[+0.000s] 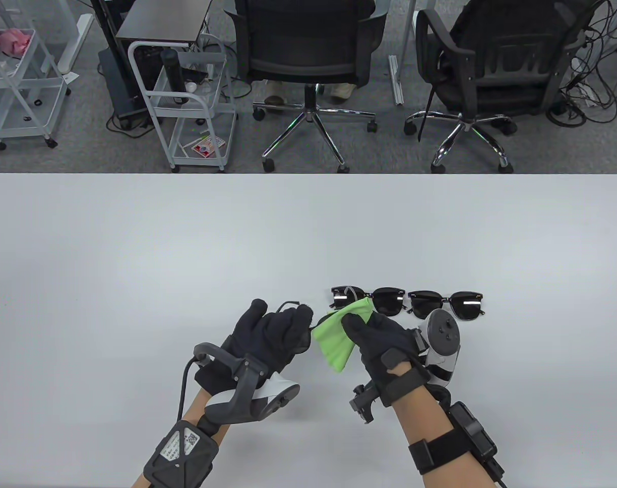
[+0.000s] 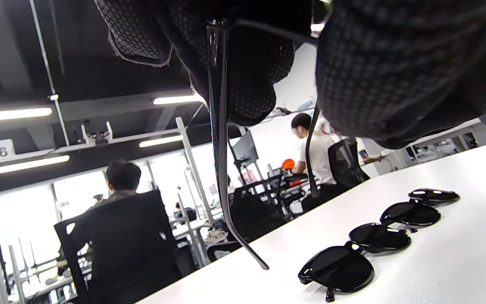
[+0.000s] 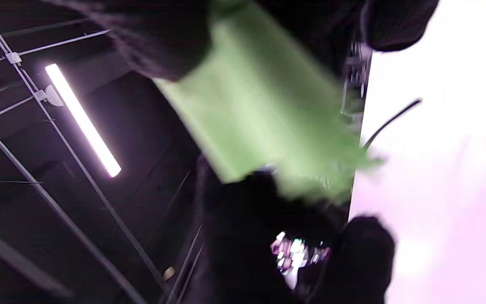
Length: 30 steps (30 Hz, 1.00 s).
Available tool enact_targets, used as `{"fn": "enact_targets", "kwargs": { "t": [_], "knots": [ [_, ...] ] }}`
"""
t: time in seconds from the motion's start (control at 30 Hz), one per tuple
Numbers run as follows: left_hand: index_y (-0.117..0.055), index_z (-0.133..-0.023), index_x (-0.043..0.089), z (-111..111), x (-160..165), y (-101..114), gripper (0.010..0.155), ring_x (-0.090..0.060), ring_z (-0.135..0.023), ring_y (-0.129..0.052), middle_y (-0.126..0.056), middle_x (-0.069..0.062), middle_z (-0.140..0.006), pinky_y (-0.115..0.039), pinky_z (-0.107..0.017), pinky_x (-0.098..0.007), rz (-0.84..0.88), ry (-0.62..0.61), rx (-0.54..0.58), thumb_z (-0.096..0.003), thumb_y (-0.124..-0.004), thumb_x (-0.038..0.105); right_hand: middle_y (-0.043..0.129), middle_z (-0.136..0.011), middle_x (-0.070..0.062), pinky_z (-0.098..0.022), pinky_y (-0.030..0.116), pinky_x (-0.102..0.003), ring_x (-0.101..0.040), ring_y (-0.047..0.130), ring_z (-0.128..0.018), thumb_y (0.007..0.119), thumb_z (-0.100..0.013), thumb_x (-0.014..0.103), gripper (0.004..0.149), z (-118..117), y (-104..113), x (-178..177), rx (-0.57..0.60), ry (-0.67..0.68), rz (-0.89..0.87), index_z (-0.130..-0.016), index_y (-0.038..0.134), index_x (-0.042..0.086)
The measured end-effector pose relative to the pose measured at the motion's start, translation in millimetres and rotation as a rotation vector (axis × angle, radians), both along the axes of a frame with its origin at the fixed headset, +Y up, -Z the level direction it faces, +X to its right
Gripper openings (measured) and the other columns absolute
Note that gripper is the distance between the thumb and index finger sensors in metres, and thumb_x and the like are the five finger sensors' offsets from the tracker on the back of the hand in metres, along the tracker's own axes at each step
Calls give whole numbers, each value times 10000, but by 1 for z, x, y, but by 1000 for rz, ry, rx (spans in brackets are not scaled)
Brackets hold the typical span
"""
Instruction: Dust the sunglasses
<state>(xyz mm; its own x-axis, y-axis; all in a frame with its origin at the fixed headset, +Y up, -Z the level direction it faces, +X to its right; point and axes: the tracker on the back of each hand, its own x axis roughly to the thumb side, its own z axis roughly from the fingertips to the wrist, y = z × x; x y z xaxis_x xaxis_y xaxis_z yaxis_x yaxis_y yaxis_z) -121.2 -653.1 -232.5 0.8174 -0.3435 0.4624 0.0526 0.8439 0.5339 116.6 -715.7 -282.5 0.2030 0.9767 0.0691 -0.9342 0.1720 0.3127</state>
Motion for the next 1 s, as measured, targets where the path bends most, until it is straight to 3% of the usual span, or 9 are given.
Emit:
{"fn": "enact_targets", "kwargs": {
  "t": [0.07,0.13,0.23,0.37,0.47,0.6,0.77,0.93,1.0],
  "knots": [
    [-532,-1038,324,-2,-3,1,983,3,-732,-1057,-801,153,-938,-740,-738,-398,5,11,6,-205,-999,564,939,-835,-73,-610,664,-637,-316,977,-687,868,-433,268,452,-1,3,-3,9,60,8,-867,843,145],
    [-551,-1033,330,-1,-1,1,984,8,-716,-1067,-817,159,-924,-745,-736,-390,-7,1,16,-194,-1007,568,992,-732,-35,-599,707,-599,-262,1023,-589,938,-384,296,424,0,10,-1,46,-98,157,-785,890,164],
    [-566,-1030,319,0,2,1,983,8,-699,-1078,-830,152,-914,-752,-731,-387,-18,2,30,-189,-1010,571,1027,-610,-5,-583,744,-564,-217,1045,-474,995,-345,383,396,4,12,-1,53,-202,188,-683,934,187],
    [-571,-1026,333,1,1,3,984,20,-694,-1081,-835,164,-908,-756,-730,-374,17,-7,22,-180,-1005,582,1038,-579,-12,-584,755,-555,-204,1051,-442,897,-402,464,400,7,13,-1,72,-225,152,-672,950,173],
    [-580,-1023,337,2,-2,8,982,22,-687,-1085,-843,167,-902,-757,-729,-369,32,-1,36,-174,-1008,587,1027,-648,-22,-612,713,-591,-223,1044,-516,818,-447,464,427,4,13,-1,101,-150,103,-728,937,165],
    [-591,-1018,339,-3,-15,12,981,30,-677,-1094,-852,173,-893,-760,-729,-357,160,14,-23,-168,-1004,601,920,-900,-40,-634,635,-655,-299,969,-775,781,-476,437,525,0,6,-9,85,70,6,-920,789,156],
    [-604,-1012,335,-2,-16,17,988,33,-654,-1106,-865,174,-880,-763,-728,-338,256,4,-32,-147,-989,617,864,-968,-49,-634,618,-668,-332,917,-855,797,-465,447,585,5,5,-37,90,186,76,-963,725,149],
    [-625,-1003,332,3,-12,18,990,27,-629,-1115,-882,171,-865,-768,-723,-338,244,-4,-5,-132,-987,632,905,-919,-61,-620,650,-644,-312,961,-800,857,-453,393,565,11,10,-44,96,74,230,-940,747,130],
    [-638,-1001,318,7,-5,19,989,23,-604,-1122,-896,163,-847,-774,-717,-337,219,-5,20,-132,-989,636,953,-851,-55,-614,666,-634,-294,992,-746,889,-438,369,524,12,8,-44,61,27,202,-897,798,134]
  ]
}}
